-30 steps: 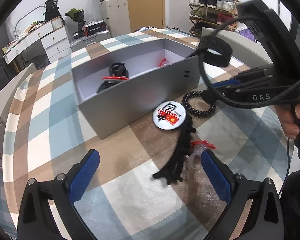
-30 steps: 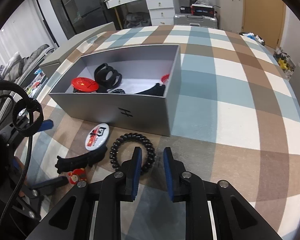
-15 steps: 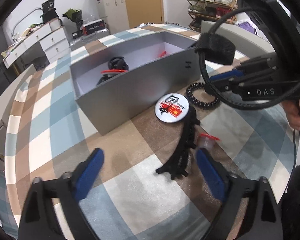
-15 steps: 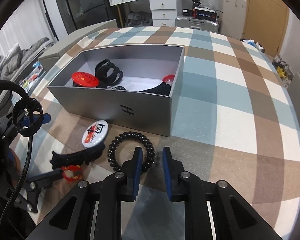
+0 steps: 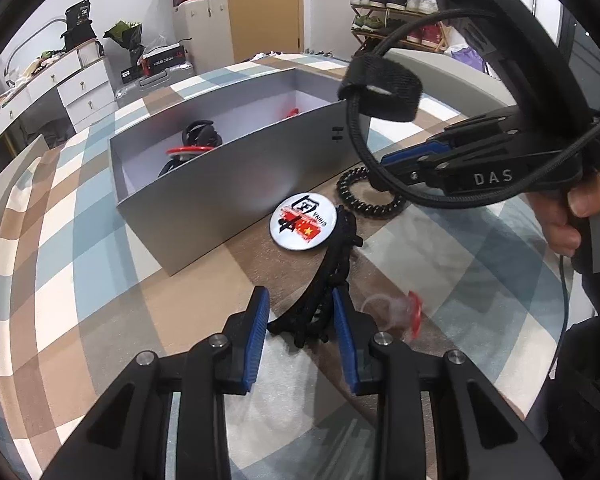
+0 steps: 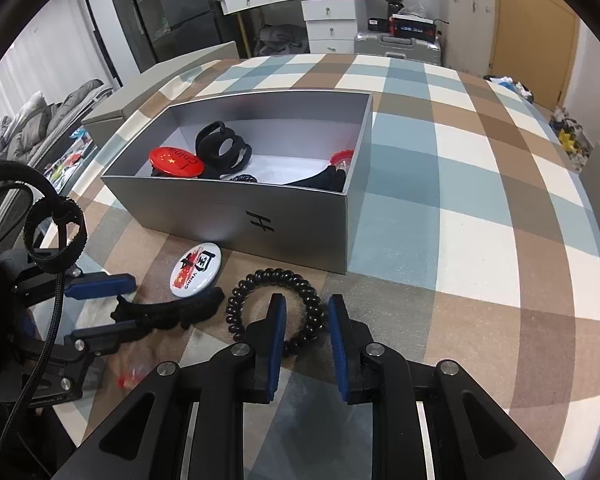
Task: Organize jewelry
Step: 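Grasp the black toothed clip with the left tool while the right tool grasps the black bead bracelet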
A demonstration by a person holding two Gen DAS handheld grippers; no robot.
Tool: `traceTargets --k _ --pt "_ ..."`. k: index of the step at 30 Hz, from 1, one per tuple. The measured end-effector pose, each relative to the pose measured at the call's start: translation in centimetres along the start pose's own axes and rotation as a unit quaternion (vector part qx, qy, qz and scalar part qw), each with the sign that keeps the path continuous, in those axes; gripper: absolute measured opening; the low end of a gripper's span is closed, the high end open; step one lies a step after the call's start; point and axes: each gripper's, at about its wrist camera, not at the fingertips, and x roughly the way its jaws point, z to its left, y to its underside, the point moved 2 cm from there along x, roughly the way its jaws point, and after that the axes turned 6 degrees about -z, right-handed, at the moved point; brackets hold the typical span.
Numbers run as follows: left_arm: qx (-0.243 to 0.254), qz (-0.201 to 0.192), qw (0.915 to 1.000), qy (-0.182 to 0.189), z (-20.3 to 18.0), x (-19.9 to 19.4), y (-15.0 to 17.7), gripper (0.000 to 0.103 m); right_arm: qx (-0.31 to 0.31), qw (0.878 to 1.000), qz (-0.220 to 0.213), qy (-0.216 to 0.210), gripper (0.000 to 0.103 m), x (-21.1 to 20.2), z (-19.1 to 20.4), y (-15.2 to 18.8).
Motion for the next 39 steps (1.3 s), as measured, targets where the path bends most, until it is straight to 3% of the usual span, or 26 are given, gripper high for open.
traceTargets --k 12,14,15,22,29,34,39 --pt "0.007 -0.018 0.9996 0.022 -0.7 -0.9 -0.7 0.025 -0.005 1.000 -0.006 0.007 0.022 0.0 0.3 0.0" --pt "0.008 -0.016 0.9996 0.022 -0.6 -0.8 -0.6 0.025 -0.018 1.000 -0.008 0.019 0.017 0.1 0.6 0.1" --pt "0.009 -0.014 0.9996 0.021 -0.5 -0.7 -0.6 0.025 -0.024 0.999 -0.007 0.024 0.009 0.1 0.8 0.1" --pt "0.008 0.013 0.9998 0.010 0.3 0.6 -0.3 0.025 -0.017 0.999 -0.027 -0.004 0.008 -1.2 0.3 -0.4" --pt "-0.003 0.006 1.0000 0.002 0.3 1.1 -0.5 0.027 -0.006 0.998 -0.054 -0.032 0.008 -3.0 0.2 -1.3" --pt "-0.011 0.001 0.9999 -0.006 0.2 1.4 -0.6 0.041 -0.005 0.998 -0.053 -0.033 0.009 -2.9 0.3 -1.3" --pt "-0.009 0.002 1.0000 0.000 0.0 1.3 -0.5 0.041 -0.003 0.998 -0.055 -0.036 0.009 -3.0 0.3 -1.4"
